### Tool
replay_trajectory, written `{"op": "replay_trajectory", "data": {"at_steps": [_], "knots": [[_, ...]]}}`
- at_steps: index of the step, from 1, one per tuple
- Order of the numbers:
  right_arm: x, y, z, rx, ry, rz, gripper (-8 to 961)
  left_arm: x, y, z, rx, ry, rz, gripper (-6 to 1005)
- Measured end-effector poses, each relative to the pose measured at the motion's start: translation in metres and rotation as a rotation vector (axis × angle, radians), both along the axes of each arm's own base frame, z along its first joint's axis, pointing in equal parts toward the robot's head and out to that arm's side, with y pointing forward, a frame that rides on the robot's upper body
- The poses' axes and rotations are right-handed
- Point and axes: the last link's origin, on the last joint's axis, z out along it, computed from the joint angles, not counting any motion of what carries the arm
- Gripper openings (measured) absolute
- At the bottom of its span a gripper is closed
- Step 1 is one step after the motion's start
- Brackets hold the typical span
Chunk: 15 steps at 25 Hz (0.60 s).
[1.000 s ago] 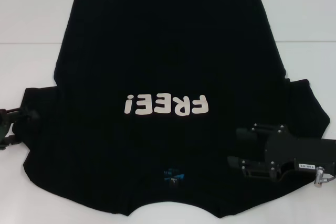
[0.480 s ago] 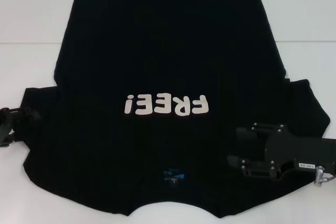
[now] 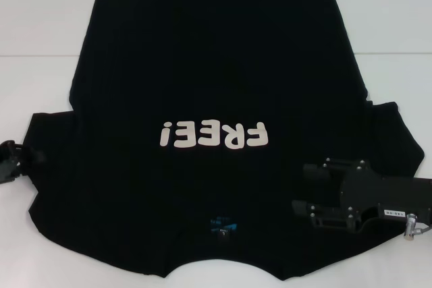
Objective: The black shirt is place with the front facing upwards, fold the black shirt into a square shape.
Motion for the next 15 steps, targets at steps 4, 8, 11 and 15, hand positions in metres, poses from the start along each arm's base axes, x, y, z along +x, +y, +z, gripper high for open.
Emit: {"op": "replay_trajectory", "data": {"at_steps": [4, 8, 11, 15], "knots": [[0.0, -0.0001, -0.0001, -0.001, 0.0, 0.0, 744, 0.0002, 0.0005, 0.0008, 0.005, 0.002, -0.009, 345], [0.0, 0.0, 0.0, 0.0, 0.0, 0.0, 744, 0.0005, 0.0007, 0.0005, 0.006, 0.002, -0.011, 156], [-0.0004, 0.0005, 0.0002, 0.001, 0.0, 0.002, 744, 0.0006, 0.0005, 0.0002, 0.004, 0.004, -0.012, 92], [-0.0008, 0.0008, 0.0002, 0.001, 0.0, 0.002, 745, 0.0001, 0.0001, -0.0005, 0.006, 0.005, -0.015, 27]]}}
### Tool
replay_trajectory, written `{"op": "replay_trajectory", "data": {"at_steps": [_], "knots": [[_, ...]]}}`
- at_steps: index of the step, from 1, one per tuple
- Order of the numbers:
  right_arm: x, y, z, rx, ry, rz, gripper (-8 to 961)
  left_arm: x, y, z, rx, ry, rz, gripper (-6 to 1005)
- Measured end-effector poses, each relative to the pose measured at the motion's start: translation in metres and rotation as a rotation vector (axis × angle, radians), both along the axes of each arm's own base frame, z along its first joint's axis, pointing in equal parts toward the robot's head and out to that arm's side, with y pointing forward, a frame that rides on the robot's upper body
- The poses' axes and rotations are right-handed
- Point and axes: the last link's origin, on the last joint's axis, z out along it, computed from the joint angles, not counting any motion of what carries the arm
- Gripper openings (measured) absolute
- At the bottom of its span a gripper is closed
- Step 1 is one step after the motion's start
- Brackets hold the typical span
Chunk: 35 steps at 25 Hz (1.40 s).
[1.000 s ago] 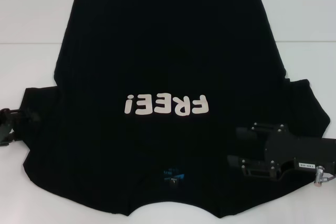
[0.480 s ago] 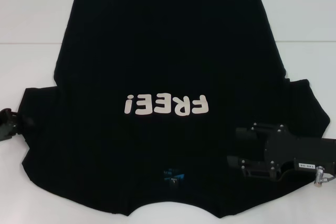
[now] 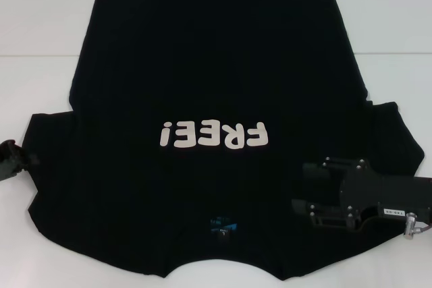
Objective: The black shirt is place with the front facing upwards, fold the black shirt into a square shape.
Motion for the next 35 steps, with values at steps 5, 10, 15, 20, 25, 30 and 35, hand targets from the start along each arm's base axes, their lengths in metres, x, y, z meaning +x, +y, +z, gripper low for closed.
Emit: {"op": "replay_trajectory", "data": {"at_steps": [5, 10, 15, 20, 25, 30, 35], "knots": [[0.0, 0.0, 0.0, 0.001, 0.0, 0.0, 745, -0.001, 0.001, 0.003, 0.023, 0.016, -0.018, 27], [0.0, 0.001, 0.001, 0.002, 0.0, 0.001, 744, -0.004, 0.008, 0.019, 0.074, 0.06, -0.032, 28], [0.0, 0.001, 0.001, 0.002, -0.002, 0.001, 744, -0.005, 0.013, 0.042, 0.123, 0.109, -0.041, 28], [-0.001, 0.001, 0.001, 0.0, -0.001, 0.003, 745, -0.001, 0.019, 0.049, 0.134, 0.121, -0.053, 43], [-0.001, 0.001, 0.0, -0.002, -0.001, 0.005, 745, 0.005, 0.025, 0.049, 0.133, 0.118, -0.072, 59], [-0.001, 0.001, 0.0, -0.002, -0.001, 0.006, 745, 0.025, 0.034, 0.04, 0.092, 0.062, -0.112, 74], [-0.002, 0.002, 0.0, -0.002, -0.002, 0.01, 745, 0.058, 0.044, 0.022, 0.03, -0.03, -0.191, 89]]}}
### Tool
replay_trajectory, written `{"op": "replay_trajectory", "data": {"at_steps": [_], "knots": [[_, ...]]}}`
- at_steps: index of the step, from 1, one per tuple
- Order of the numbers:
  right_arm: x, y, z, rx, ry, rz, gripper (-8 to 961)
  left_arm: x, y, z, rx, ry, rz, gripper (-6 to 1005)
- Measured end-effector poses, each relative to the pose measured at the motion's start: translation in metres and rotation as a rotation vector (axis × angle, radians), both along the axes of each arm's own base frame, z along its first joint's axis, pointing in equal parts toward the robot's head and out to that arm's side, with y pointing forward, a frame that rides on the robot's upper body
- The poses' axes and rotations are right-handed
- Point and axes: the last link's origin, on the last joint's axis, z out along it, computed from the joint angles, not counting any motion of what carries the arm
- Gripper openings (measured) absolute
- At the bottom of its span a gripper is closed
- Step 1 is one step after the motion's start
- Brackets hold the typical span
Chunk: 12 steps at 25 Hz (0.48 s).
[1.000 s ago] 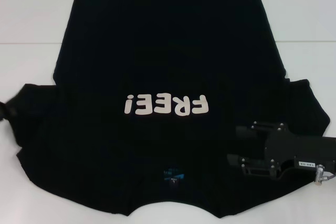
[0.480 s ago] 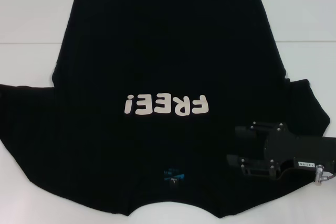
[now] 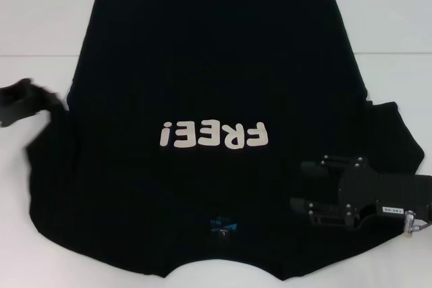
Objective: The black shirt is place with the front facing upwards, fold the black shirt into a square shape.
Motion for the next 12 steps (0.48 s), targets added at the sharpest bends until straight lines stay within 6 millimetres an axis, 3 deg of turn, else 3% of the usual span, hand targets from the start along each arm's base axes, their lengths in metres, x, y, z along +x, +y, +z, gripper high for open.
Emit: {"op": "replay_trajectory", "data": {"at_steps": [5, 12], "knots": [[-0.002, 0.001, -0.001, -0.008, 0.005, -0.006, 744, 0.019, 0.004, -0.023, -0.046, -0.049, -0.033, 105], [-0.002, 0.001, -0.001, -0.011, 0.006, -0.014, 744, 0.014, -0.004, -0.046, -0.03, -0.07, -0.015, 126]]}}
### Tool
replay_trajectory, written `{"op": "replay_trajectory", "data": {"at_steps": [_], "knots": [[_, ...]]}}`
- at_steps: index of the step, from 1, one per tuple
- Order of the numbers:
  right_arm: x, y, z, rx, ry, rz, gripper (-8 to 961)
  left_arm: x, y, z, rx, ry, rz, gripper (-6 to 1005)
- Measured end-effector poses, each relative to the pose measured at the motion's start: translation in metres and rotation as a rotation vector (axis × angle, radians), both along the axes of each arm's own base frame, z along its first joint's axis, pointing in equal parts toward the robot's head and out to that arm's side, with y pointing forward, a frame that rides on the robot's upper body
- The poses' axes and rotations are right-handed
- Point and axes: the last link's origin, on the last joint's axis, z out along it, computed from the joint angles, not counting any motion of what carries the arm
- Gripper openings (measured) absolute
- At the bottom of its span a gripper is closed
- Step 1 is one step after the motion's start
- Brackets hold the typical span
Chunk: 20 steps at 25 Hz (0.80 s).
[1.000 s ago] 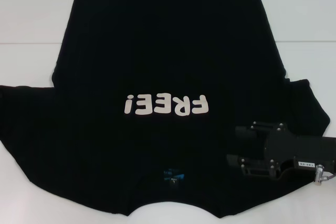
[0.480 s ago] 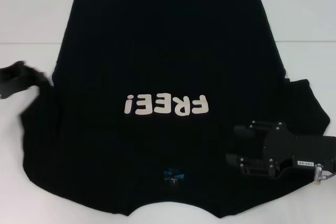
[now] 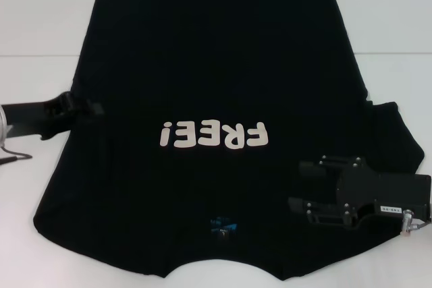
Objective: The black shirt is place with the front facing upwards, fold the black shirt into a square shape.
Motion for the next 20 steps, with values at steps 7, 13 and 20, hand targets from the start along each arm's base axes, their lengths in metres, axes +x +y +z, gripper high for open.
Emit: {"op": "replay_trajectory", "data": {"at_steps": [7, 13, 20], "knots": [[0.0, 0.0, 0.0, 0.003, 0.002, -0.003, 744, 0.009, -0.015, -0.018, 0.059, -0.115, -0.138, 351], [0.001, 0.001, 0.002, 0.016, 0.028, -0.027, 744, 0.016, -0.038, -0.021, 0.051, -0.003, -0.476, 478], [0.013, 0.006, 0.023, 0.062, 0.089, -0.221, 744, 0.021, -0.085, -0.055, 0.012, 0.171, -0.93, 684]]}}
